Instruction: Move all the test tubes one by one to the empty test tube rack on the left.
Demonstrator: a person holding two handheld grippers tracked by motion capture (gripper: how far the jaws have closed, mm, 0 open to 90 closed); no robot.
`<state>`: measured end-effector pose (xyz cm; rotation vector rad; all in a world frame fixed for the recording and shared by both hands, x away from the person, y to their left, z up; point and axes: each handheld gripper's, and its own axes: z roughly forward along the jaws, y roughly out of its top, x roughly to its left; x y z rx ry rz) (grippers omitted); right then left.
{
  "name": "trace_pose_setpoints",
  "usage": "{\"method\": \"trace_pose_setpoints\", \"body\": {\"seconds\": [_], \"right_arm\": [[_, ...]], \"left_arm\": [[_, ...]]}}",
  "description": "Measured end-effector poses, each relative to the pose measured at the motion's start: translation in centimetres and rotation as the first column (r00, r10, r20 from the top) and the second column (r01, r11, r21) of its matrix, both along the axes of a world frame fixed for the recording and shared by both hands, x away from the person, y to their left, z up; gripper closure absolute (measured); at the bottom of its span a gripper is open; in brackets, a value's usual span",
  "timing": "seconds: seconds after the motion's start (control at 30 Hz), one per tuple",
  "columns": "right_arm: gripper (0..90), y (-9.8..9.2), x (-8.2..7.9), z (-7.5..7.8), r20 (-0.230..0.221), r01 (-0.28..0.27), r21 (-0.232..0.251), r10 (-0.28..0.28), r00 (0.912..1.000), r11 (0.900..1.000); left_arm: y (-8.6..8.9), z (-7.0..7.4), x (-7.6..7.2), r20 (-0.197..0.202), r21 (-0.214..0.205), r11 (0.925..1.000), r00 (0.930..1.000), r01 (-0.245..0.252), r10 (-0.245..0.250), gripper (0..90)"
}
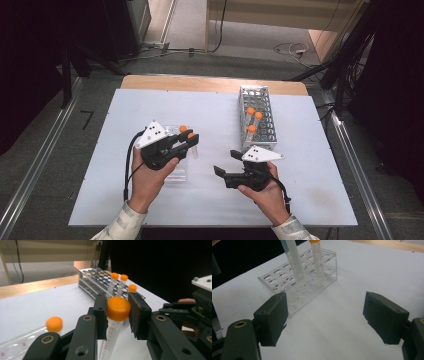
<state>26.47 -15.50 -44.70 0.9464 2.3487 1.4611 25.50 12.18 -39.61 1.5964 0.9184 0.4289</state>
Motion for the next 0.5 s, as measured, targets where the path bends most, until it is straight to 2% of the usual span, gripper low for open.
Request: {"method": "trace_pose_setpoints", "body": {"seconds": [0.17,0.5], "right_arm": [[18.6,-0.4,0.1,0.0,0.003,0.012,0.007,-0.012,0.9999,0.9999],[19.6,-0.8,0.3,0.0,0.009,0.026,0.002,-0.026,0.9996,0.9997]], "left_arm": [[1.0,0.2,0.5,0.011,-0.006,0.9995,0.9994,-0.031,0.031,70.1],[2.1,0.0,1.4,0.007,-0.001,0.9962,0.9961,-0.088,0.088,70.1]]}}
